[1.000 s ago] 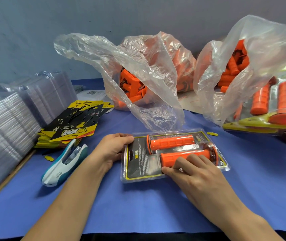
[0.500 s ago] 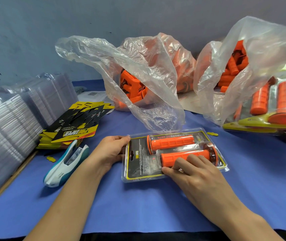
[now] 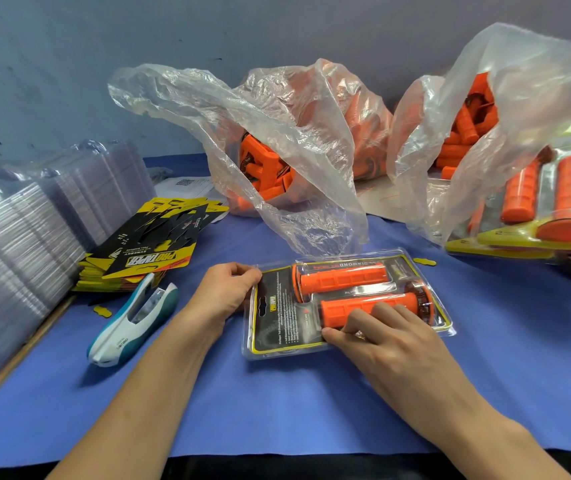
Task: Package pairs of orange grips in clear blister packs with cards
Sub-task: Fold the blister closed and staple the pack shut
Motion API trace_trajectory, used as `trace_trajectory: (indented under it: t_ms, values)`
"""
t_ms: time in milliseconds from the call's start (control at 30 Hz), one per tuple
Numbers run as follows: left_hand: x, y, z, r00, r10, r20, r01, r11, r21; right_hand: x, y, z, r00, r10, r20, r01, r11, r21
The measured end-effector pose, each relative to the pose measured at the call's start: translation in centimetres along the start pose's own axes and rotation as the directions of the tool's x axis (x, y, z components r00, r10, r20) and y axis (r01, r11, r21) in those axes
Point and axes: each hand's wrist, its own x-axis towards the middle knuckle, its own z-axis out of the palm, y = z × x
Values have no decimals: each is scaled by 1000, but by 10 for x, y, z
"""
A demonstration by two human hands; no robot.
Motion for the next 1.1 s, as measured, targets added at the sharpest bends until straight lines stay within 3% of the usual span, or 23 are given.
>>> trace_trajectory:
  t_ms: [267, 533, 733, 1100]
  values:
    - [-7, 6, -3, 984, -118, 133, 134, 984, -117, 1, 1, 1, 1000, 9, -4, -9, 1000, 6]
    - [-8, 5, -1, 977, -164, 134, 192, 954, -231, 1, 0, 1, 1000, -20, -24, 19, 1000, -18]
    - [-4, 5, 1, 982, -158, 107, 176, 966, -188, 1, -2, 3, 999, -36, -14, 35, 999, -30]
    - [-1, 8, 3, 996, -85, 17, 84, 995, 46, 30, -35, 13, 999, 26, 29, -26, 1000, -11]
